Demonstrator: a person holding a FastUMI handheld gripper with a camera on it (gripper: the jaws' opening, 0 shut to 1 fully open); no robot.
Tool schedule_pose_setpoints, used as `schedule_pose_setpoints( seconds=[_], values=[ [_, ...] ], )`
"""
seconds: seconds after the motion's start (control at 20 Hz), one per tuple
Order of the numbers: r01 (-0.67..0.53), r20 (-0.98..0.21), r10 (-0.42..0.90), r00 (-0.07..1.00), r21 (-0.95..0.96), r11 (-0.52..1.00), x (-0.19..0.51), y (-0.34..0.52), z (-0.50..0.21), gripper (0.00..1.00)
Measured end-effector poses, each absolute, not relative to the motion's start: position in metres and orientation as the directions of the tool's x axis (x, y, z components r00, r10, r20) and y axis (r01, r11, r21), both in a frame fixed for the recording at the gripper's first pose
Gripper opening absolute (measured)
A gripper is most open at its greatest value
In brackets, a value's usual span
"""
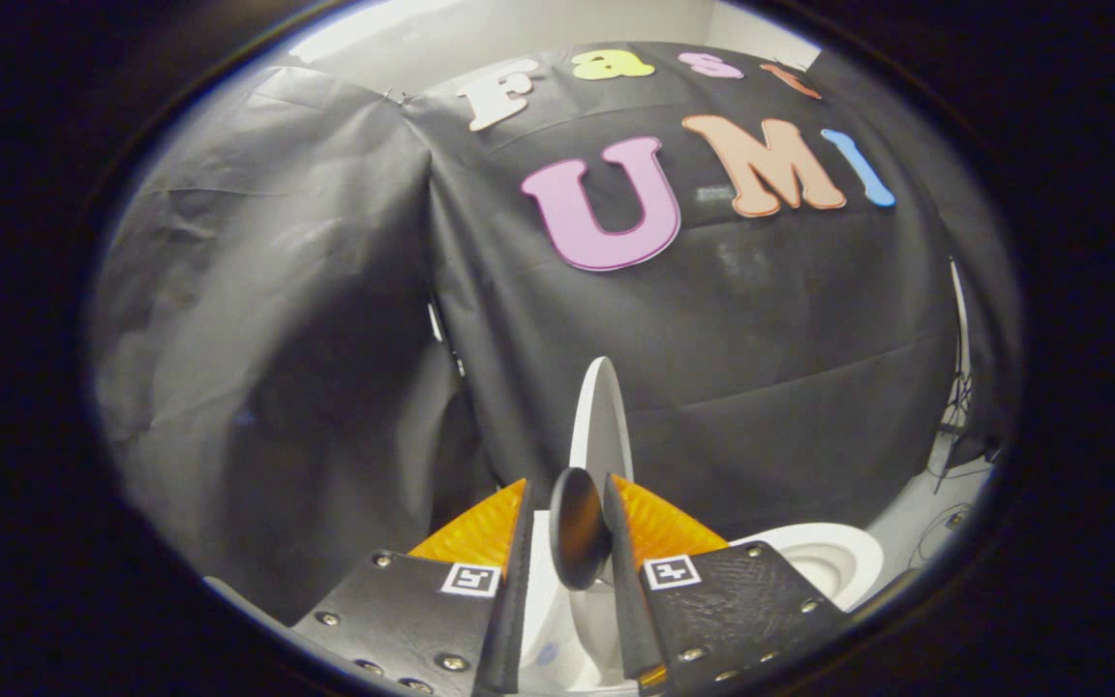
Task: Open the toilet lid.
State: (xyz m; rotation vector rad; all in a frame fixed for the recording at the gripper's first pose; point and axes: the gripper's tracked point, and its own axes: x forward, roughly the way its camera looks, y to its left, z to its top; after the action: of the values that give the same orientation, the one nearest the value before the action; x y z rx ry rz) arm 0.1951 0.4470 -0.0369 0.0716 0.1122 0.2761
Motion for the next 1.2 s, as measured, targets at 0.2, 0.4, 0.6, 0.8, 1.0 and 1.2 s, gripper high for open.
schedule_pose_setpoints(
  seconds=[0.2, 0.4, 0.6, 0.8, 1.0, 1.2],
  values=[
    [-0.321, -0.121, 0.332, 0.935, 0.104, 0.941, 0.194, 0.475, -0.043, 0.4],
    [-0.405, -0.19, 0.405, 0.894, 0.041, 0.913, 0.184, 0.515, -0.062, 0.4],
    [-0.427, -0.221, 0.419, 0.881, 0.012, 0.904, 0.18, 0.528, -0.068, 0.4],
    [-0.461, -0.259, 0.428, 0.866, -0.081, 0.884, 0.174, 0.536, -0.07, 0.4],
    [-0.501, -0.216, 0.471, 0.855, -0.113, 0.858, 0.154, 0.542, -0.046, 0.39],
    [-0.51, -0.112, 0.499, 0.86, -0.129, 0.851, 0.142, 0.525, 0.0, 0.39]
  ],
)
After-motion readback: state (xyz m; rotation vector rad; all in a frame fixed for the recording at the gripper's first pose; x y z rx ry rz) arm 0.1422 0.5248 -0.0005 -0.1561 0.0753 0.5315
